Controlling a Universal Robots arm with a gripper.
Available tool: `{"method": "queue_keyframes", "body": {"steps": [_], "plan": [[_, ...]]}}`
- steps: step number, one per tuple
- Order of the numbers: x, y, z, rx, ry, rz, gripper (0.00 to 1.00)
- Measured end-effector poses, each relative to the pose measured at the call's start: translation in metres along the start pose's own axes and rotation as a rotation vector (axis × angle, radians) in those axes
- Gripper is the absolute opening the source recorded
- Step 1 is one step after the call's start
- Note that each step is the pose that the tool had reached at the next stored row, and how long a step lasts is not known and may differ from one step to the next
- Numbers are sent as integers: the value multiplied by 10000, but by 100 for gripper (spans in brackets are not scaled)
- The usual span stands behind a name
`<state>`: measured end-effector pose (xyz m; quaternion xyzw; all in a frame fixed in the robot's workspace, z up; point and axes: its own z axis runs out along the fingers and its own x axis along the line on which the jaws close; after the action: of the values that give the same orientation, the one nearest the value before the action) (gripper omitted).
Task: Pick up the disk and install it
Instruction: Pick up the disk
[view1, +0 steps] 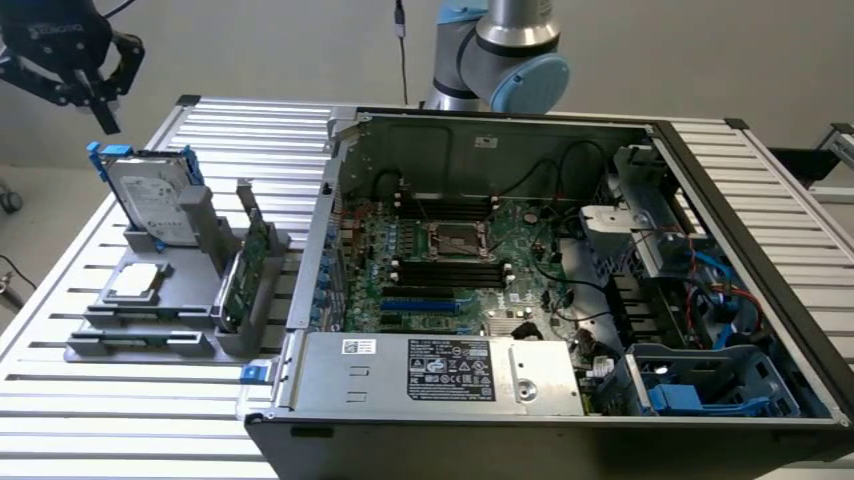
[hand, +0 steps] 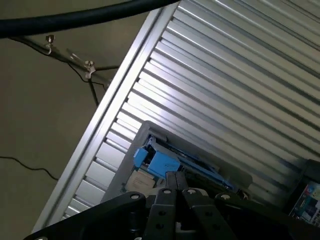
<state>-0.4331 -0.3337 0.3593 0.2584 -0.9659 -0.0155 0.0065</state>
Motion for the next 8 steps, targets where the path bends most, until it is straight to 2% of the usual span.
{"method": "queue_keyframes", "body": {"steps": [8], "plan": [[0,0,4,6,50,-1455,11]]}}
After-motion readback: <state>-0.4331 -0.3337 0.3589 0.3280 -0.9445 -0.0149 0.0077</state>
